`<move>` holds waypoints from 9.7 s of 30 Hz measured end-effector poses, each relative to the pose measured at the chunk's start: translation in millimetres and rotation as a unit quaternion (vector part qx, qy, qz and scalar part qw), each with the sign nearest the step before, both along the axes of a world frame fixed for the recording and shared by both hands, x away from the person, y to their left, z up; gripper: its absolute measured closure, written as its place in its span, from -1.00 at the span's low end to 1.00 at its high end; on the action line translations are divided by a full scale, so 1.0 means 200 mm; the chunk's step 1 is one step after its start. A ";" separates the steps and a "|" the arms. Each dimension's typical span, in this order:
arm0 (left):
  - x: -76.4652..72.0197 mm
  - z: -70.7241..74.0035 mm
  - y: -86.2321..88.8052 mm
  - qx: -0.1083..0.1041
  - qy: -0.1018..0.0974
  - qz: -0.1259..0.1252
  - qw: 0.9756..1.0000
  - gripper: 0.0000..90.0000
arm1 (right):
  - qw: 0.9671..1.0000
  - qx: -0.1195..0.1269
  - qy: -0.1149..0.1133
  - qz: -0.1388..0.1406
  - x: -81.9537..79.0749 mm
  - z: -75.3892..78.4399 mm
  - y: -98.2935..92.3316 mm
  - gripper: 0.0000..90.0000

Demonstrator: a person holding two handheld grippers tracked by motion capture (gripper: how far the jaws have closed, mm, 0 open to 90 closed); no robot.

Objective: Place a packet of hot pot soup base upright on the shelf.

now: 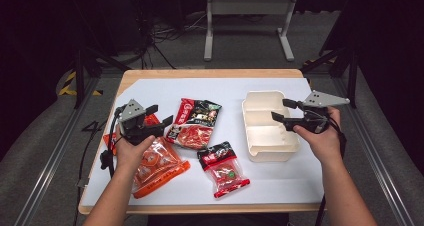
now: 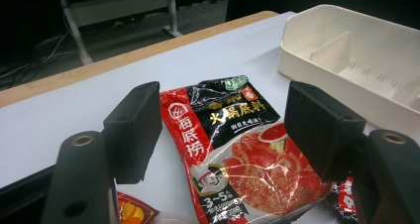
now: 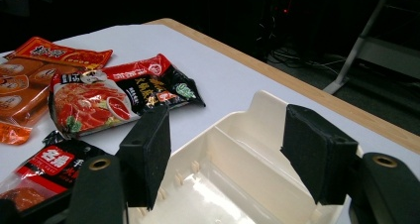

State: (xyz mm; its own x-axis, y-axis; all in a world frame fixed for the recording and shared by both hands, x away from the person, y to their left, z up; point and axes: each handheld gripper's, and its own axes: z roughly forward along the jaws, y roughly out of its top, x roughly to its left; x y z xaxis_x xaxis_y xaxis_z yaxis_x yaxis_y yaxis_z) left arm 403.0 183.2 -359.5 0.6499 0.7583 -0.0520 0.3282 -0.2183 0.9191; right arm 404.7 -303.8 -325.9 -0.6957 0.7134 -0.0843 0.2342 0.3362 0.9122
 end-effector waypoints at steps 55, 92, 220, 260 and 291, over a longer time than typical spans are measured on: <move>0.66 -0.15 -0.16 0.027 0.170 0.007 0.985 -0.22 | 0.999 0.001 -0.041 0.008 -0.12 0.04 -0.06 0.01; 0.74 -0.37 -0.25 0.056 0.271 0.008 0.961 0.43 | 0.999 -0.003 -0.038 0.017 -0.12 0.03 -0.04 -0.01; -0.09 0.26 -0.31 -0.127 -0.020 -0.089 0.988 0.93 | 0.979 0.068 0.110 0.160 0.09 0.14 0.60 0.41; -0.05 0.24 -0.28 -0.125 0.002 -0.070 0.990 0.21 | 0.989 0.028 0.019 0.147 0.07 0.38 0.53 0.76; -0.06 0.22 -0.14 -0.083 0.009 -0.017 0.996 0.00 | 0.993 -0.011 -0.050 0.105 0.25 0.55 0.23 0.76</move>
State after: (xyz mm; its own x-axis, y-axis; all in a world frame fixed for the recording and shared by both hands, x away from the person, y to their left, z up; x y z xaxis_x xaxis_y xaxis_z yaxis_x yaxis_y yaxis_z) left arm 390.8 154.6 -315.4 0.6728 0.7159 -0.1866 0.3400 -0.0752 0.9374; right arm 453.8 -257.1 -215.9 -0.8161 0.5510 -0.1743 0.0659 0.3883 0.9192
